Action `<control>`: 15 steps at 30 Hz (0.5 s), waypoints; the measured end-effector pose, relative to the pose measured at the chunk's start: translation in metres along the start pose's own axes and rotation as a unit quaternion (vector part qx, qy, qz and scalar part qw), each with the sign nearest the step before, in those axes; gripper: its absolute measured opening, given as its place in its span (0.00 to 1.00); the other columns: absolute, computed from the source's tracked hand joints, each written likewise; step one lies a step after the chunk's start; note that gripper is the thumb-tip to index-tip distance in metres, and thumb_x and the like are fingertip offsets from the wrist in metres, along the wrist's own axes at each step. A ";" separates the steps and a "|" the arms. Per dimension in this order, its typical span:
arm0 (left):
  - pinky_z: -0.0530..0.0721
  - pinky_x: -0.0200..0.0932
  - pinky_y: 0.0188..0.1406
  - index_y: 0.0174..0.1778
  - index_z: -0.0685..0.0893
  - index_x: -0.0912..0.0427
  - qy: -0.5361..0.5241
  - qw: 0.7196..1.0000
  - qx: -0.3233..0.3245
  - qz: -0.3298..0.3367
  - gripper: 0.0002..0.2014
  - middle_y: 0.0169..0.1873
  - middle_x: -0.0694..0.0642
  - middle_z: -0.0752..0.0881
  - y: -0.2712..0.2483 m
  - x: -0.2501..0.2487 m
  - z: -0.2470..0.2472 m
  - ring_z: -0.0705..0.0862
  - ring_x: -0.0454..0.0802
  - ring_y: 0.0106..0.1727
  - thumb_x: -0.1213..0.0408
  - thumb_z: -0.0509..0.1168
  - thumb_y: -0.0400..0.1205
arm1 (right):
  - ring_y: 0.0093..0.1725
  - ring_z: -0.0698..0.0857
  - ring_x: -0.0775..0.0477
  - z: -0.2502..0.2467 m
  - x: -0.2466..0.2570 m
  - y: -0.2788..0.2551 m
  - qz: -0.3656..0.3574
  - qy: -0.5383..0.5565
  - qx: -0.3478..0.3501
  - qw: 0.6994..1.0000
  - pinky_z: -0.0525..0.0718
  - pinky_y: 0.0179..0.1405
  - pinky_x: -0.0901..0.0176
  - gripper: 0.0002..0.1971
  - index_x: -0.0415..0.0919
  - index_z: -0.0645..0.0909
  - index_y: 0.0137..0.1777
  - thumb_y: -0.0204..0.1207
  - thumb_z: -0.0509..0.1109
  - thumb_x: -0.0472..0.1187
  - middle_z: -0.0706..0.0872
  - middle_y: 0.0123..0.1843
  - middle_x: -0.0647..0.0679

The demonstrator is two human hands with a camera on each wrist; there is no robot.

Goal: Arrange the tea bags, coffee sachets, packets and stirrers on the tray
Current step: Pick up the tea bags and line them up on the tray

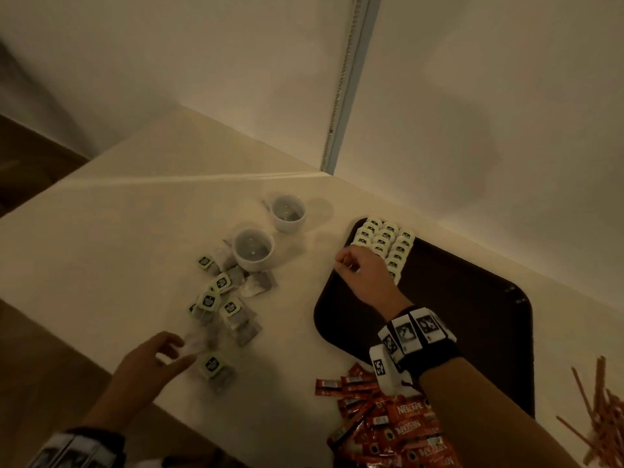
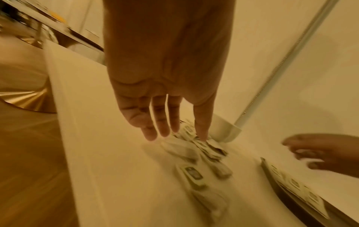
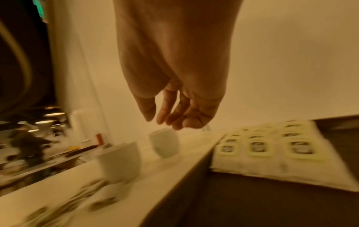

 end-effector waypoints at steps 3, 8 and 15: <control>0.73 0.39 0.34 0.51 0.75 0.52 0.062 0.998 0.023 -0.013 0.18 0.44 0.50 0.78 0.006 -0.011 0.020 0.78 0.46 0.39 0.48 0.72 0.75 | 0.42 0.79 0.54 0.044 0.033 -0.011 -0.032 -0.011 0.127 0.991 0.76 0.41 0.70 0.08 0.39 0.83 0.52 0.77 0.70 0.41 0.83 0.47 0.47; 0.67 0.42 0.38 0.49 0.70 0.55 0.106 0.994 -0.008 -0.015 0.23 0.44 0.53 0.74 0.008 -0.019 0.043 0.74 0.50 0.43 0.43 0.71 0.74 | 0.58 0.82 0.43 0.104 0.060 -0.029 0.000 -0.087 0.234 0.968 0.78 0.57 0.56 0.16 0.37 0.80 0.62 0.77 0.69 0.44 0.84 0.59 0.40; 0.70 0.43 0.40 0.53 0.68 0.58 0.139 0.990 -0.030 0.018 0.15 0.50 0.58 0.77 0.008 -0.019 0.053 0.79 0.57 0.51 0.59 0.68 0.79 | 0.66 0.75 0.36 0.157 0.081 -0.039 0.070 -0.131 0.164 0.975 0.76 0.63 0.49 0.29 0.33 0.70 0.68 0.75 0.70 0.52 0.76 0.67 0.35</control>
Point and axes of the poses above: each hand's wrist, its own y-axis towards the middle knuckle, its own z-axis out of the palm, x = y × z, the point moved 2 cm from there along y, towards the middle knuckle
